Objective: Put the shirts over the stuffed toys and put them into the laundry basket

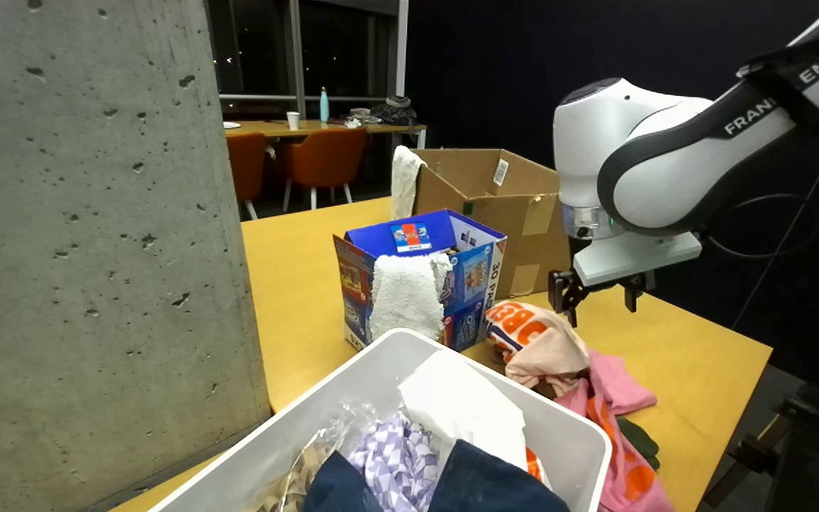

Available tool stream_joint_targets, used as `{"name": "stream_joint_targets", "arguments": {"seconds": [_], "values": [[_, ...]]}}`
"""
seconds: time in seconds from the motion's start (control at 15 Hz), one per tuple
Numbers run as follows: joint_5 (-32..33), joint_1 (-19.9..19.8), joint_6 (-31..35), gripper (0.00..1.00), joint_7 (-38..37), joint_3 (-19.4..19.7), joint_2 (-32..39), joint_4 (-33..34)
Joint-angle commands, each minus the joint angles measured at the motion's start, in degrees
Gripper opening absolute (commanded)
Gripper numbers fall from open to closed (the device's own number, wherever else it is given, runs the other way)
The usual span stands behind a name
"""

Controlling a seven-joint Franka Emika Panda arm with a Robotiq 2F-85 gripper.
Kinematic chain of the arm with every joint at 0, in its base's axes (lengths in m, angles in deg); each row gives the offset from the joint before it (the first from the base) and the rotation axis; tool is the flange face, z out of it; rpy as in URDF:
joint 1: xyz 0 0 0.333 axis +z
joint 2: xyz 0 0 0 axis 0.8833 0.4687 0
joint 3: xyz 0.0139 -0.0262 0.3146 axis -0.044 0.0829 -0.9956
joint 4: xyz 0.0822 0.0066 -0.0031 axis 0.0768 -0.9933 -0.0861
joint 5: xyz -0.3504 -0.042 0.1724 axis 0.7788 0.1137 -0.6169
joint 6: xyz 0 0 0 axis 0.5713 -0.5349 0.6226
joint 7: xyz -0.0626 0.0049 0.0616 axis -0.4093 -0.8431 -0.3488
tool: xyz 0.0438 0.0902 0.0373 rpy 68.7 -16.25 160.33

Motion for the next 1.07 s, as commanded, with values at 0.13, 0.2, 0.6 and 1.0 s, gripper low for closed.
{"name": "stream_joint_targets", "arguments": {"seconds": [0.13, 0.2, 0.6, 1.0], "values": [[14.34, 5.9, 7.79, 1.0, -12.91, 3.14, -2.8, -4.58], [16.81, 6.27, 9.46, 1.0, -14.43, 3.34, -2.19, -4.35], [28.83, 5.05, 20.04, 1.0, -17.69, 3.22, 0.4, -4.66], [41.99, 5.77, 33.92, 1.0, -21.06, 4.75, 2.09, -7.51]]}}
